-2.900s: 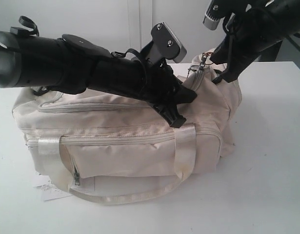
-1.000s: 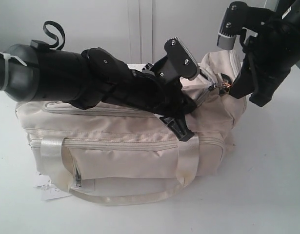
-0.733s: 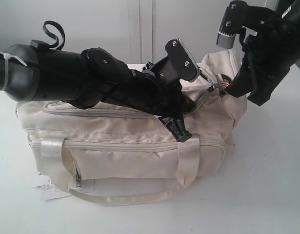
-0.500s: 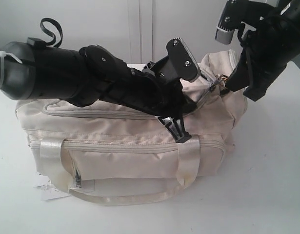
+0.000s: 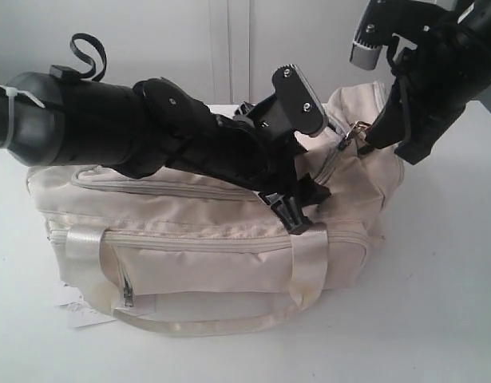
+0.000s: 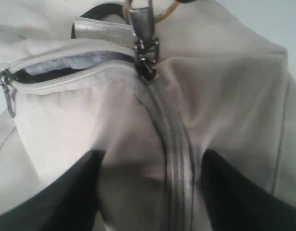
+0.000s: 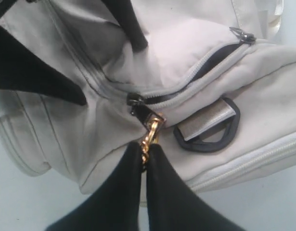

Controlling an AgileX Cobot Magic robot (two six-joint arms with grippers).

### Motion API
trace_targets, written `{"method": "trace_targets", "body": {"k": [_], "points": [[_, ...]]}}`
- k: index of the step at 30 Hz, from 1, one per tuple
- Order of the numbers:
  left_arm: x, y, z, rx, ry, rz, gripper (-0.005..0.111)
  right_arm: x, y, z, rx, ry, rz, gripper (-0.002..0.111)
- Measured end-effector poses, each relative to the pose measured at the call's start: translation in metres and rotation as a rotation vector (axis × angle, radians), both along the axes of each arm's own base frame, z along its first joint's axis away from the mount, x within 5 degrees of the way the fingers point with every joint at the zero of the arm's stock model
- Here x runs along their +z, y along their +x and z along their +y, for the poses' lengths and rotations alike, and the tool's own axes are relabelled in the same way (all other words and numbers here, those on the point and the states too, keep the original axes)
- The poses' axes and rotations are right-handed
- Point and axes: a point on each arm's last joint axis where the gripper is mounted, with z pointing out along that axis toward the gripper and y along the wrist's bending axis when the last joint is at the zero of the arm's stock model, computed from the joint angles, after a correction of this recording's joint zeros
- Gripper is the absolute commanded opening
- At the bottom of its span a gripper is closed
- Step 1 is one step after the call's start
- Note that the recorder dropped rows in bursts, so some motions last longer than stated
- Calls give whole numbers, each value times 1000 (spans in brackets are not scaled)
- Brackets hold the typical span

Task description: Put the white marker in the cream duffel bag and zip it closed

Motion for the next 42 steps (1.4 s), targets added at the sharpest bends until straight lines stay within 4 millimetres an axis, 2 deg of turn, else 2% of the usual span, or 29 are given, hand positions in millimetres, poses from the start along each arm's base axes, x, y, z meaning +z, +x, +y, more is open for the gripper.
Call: {"method": "trace_targets", "body": {"k": [1,2,4,8,22,30,42], "points": [[-1,3,1,22,2,-15,32,0,0,0,0,1,0,0],[-1,4,1,36,3,-25,17,0,0,0,0,2,0,0],[-1,5,2,47,4,-32,0,1,1,1,-5,17,-10,0],[-2,4,1,38,1,-21,0,6,11,5,-54,100,-109,0],[0,4,0,16,9,-26,0,-7,46,1,-171,123,-274,0],[0,4,0,12,15,-30,0,-20,57,1,-195,123,-272,0],[0,4,0,11,19,-35,0,-21,65,0,-276,181,-313,0]]}}
